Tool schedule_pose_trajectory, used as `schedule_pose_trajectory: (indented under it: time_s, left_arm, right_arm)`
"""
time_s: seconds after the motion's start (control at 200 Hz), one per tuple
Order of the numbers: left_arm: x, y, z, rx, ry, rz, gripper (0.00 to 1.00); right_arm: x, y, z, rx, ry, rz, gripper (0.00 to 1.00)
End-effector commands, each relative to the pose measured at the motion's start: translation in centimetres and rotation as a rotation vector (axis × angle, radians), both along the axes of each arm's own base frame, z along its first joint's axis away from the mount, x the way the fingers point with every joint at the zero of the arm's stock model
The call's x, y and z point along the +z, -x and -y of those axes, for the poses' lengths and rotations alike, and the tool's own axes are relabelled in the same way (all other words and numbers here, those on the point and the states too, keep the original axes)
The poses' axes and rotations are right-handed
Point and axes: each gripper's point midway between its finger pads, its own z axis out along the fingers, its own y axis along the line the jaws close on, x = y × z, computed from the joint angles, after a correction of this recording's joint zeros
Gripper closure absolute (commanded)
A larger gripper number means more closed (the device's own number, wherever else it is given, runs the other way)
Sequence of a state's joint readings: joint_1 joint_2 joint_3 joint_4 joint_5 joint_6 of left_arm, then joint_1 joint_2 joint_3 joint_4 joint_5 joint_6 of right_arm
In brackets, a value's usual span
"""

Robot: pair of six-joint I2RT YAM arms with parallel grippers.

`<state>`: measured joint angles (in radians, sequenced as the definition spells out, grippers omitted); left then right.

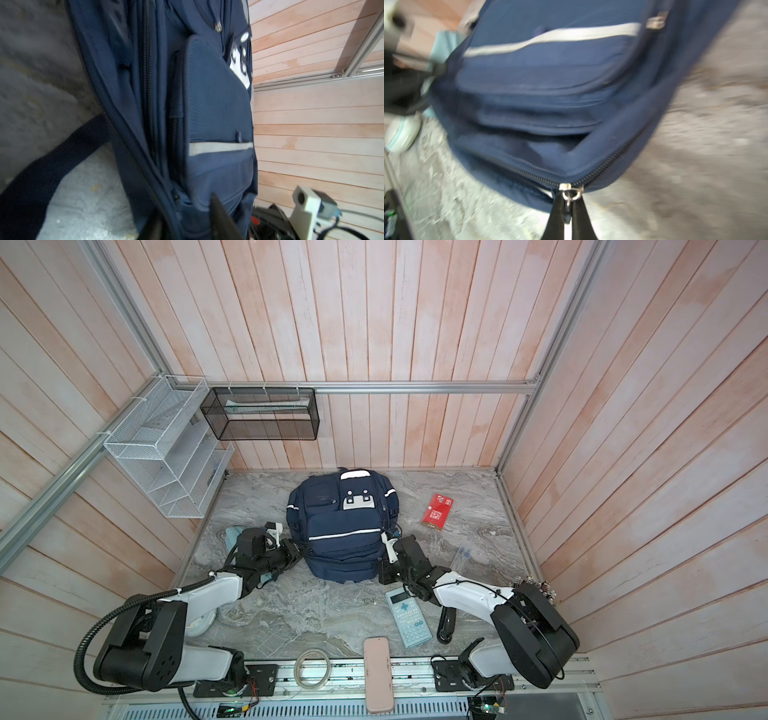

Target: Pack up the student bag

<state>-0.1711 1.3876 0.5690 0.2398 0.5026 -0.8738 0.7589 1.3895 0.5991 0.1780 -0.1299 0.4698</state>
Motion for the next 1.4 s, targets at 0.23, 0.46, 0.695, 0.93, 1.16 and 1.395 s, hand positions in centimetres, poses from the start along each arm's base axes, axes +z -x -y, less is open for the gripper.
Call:
schedule_pose_trajectory:
  time_s: [0.23, 0.46, 0.695, 0.93, 1.16, 1.395]
  left_arm:
    - [3.7, 3.7, -0.7, 0.032, 0.005, 0.088, 0.15]
    - [1.9, 7.6, -1.7, 0.056, -0.053, 0.017, 0.18]
    - [1.1, 8.1, 4.3, -0.022, 0.152, -0.019, 0.21]
    - [-0.2, 4.9, 6.2, -0.051, 0.072, -0.017, 0.60]
    - [0.6, 5.1, 4.8, -0.045, 0.013, 0.001, 1.00]
    - [2.8, 5.9, 1.3, -0.004, 0.000, 0.048, 1.00]
  right_arm:
    - [1.6, 0.4, -9.8, 0.080, -0.105, 0.004, 1.00]
    - [0.7, 0.5, -13.1, 0.101, -0.136, -0.025, 1.00]
    - [2.3, 2.6, -14.6, 0.223, -0.205, 0.041, 1.00]
    - [2.9, 4.3, -14.7, 0.282, -0.166, 0.106, 1.00]
    - [-0.1, 1.8, -9.0, 0.110, 0.015, 0.081, 1.00]
    - [-4.1, -2.9, 1.7, -0.097, 0.144, -0.052, 1.00]
